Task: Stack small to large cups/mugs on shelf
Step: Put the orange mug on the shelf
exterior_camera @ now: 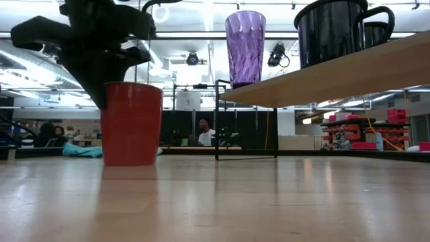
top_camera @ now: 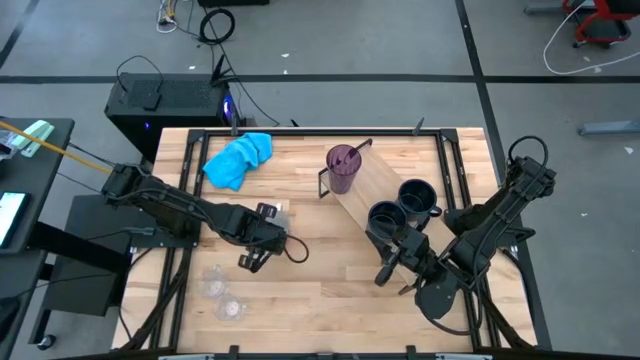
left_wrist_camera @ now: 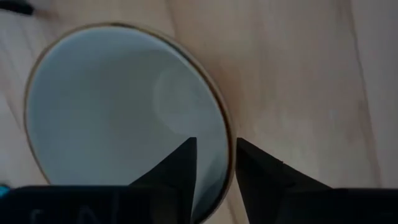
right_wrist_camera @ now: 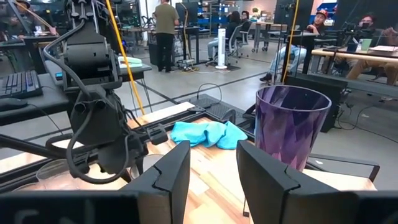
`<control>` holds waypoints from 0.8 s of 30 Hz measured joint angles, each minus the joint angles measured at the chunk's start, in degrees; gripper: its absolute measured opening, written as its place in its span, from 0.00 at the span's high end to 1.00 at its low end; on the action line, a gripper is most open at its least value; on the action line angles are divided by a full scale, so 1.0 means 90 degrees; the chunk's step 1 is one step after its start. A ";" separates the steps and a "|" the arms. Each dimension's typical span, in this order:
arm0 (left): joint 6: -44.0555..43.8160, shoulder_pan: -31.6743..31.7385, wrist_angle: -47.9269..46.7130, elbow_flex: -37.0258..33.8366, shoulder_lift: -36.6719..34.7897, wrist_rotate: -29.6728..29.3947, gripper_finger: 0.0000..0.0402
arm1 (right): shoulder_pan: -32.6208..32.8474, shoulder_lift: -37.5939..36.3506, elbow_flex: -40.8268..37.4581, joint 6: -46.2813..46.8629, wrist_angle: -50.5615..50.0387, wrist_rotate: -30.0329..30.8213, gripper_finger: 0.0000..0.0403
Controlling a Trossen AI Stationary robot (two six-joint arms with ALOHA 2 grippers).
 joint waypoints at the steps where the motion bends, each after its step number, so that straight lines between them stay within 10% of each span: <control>1: 0.0197 0.0002 -0.0012 0.0000 0.0002 -0.0004 0.73 | 0.0000 0.0000 0.0000 0.0000 0.0000 -0.0001 0.66; 11: 0.0903 0.0007 -0.0102 0.0130 0.0012 -0.0100 0.69 | 0.0000 0.0000 0.0000 0.0000 -0.0003 0.0000 0.66; 24: -0.1979 0.0190 0.0711 0.0755 0.0033 -0.0123 0.43 | 0.0000 0.0000 0.0000 0.0022 -0.0005 0.0000 0.66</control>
